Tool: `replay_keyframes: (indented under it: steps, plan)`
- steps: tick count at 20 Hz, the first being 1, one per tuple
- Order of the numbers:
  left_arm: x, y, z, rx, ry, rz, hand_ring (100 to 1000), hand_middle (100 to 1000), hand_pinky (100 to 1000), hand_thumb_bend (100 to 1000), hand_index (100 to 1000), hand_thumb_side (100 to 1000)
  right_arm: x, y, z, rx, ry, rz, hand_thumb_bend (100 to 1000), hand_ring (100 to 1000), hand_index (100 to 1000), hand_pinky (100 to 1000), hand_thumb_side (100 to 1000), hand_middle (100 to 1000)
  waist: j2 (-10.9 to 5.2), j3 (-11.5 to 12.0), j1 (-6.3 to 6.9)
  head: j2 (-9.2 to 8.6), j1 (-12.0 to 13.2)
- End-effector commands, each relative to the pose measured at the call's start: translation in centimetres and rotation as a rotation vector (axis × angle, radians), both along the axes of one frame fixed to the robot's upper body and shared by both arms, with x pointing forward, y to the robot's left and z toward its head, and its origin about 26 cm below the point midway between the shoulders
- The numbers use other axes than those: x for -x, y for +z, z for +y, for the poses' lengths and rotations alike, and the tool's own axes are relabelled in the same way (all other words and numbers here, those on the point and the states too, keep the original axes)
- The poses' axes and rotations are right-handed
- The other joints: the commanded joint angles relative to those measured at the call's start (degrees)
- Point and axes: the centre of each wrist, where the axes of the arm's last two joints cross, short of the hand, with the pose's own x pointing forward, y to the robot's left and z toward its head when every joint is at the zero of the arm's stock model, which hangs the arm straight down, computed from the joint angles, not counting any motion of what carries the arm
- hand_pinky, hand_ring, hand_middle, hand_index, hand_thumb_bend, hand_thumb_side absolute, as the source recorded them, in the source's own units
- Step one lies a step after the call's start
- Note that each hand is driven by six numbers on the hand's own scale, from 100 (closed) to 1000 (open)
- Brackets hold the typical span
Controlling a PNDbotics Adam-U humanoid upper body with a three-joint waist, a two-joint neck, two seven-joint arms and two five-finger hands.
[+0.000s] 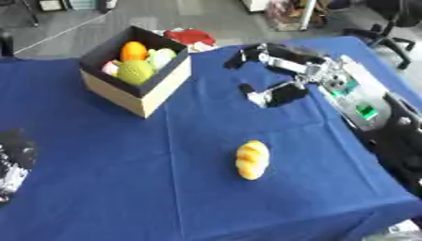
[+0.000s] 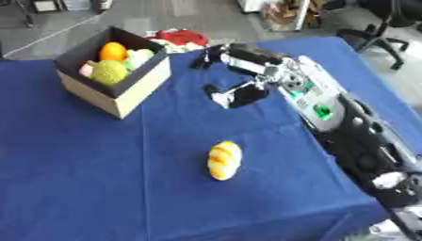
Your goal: Pick up objects on the table and place them in the box.
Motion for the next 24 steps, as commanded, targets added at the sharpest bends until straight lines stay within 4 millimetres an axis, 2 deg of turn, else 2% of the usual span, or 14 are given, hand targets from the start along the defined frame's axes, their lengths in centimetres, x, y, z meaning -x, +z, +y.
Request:
replay_keyframes:
  steps: [1,6,16,24]
  plan:
    - [0.0,0.8,0.5,-0.016,0.009,-0.030,659,636,785,450,842,496,0.4,-0.3,-1.4,0.085,-0.012,0.069,143,846,880,914,100,828,-0.60,-0.1,-0.69,0.23,-0.1]
    - [0.0,0.8,0.4,-0.015,0.009,-0.030,659,637,785,450,842,496,0.3,-1.6,-1.9,0.132,-0.033,0.099,160,851,880,914,100,832,-0.69,-0.1,-0.64,0.23,-0.4]
    - [0.0,0.9,0.3,-0.015,0.003,-0.031,662,638,786,446,843,498,0.4,-2.3,-0.2,0.264,0.101,0.076,232,889,909,943,100,864,-0.56,0.2,-0.73,0.23,-0.7]
    - [-0.1,1.0,0.3,-0.015,-0.001,-0.034,663,639,786,442,844,499,0.8,-2.3,1.1,0.348,0.211,0.090,242,910,908,964,100,881,-0.48,0.4,-0.72,0.23,-1.1]
